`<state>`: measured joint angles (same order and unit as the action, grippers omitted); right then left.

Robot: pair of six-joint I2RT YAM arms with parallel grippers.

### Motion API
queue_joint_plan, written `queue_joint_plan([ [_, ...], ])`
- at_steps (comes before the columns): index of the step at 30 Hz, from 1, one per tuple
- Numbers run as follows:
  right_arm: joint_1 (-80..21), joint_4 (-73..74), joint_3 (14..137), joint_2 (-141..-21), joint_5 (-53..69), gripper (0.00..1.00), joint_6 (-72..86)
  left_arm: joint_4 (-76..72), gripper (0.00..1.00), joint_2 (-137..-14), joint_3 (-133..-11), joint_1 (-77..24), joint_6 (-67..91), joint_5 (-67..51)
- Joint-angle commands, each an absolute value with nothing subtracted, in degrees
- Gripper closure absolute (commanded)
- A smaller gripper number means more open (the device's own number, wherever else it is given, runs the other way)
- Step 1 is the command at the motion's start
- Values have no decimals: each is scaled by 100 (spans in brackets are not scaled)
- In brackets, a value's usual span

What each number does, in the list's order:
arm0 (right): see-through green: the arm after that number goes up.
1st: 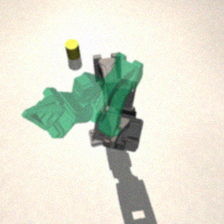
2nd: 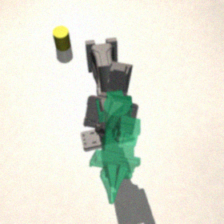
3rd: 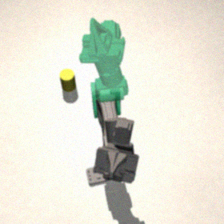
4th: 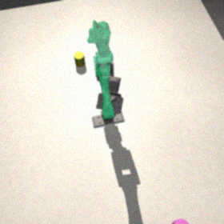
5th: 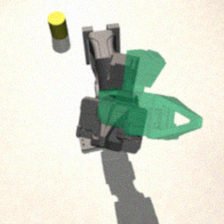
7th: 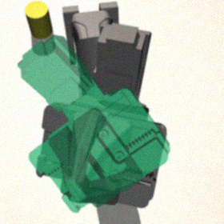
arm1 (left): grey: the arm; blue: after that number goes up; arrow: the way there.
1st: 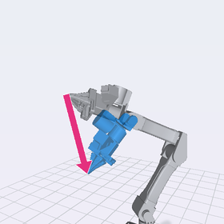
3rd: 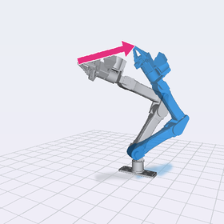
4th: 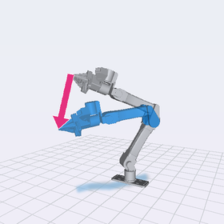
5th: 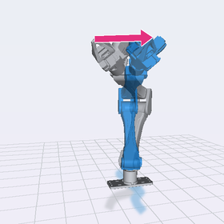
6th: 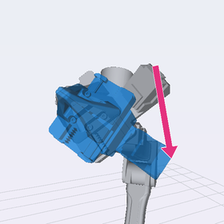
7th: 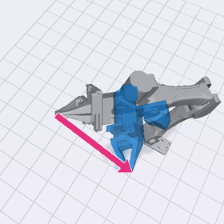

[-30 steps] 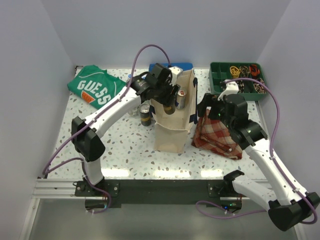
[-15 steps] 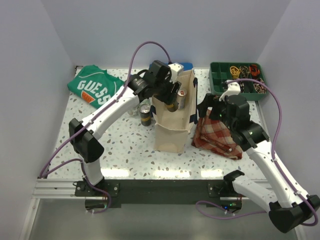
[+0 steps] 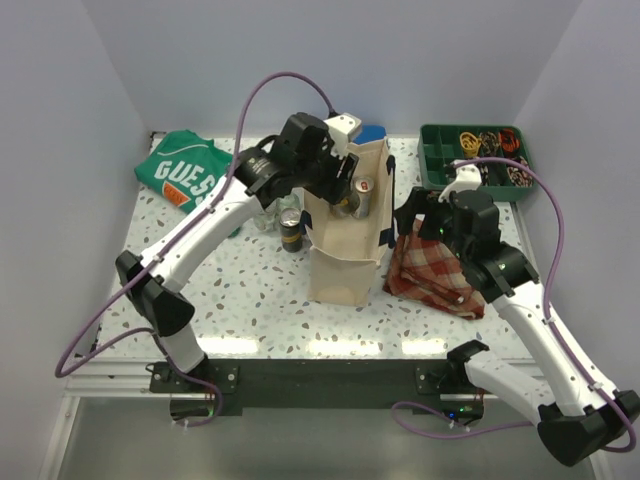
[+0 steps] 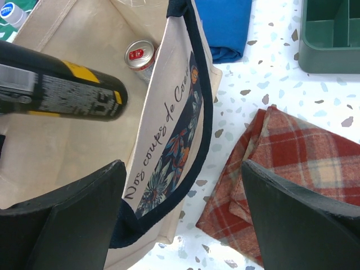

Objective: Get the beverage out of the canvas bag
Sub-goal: Place the drink at the center of the board.

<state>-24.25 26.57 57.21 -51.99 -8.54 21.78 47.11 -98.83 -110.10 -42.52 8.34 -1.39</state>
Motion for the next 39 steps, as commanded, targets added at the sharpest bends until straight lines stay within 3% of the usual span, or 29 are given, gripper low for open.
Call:
queue_joint_plan([
  [1,-2417,2689,5757,-5063,-1046,12,2285,3684,100,-9045,-10812,-4289,844,-35],
  [18,-2417,2654,5739,-5133,-967,12,2364,2418,100,-7604,-9546,-4289,879,457],
  [28,-2417,2619,5757,-5203,-888,12,2408,1653,100,-6548,-8587,-4289,949,1458],
  [39,-2408,2593,5792,-5221,-782,12,2487,2346,100,-6416,-8701,-4289,1230,2601],
])
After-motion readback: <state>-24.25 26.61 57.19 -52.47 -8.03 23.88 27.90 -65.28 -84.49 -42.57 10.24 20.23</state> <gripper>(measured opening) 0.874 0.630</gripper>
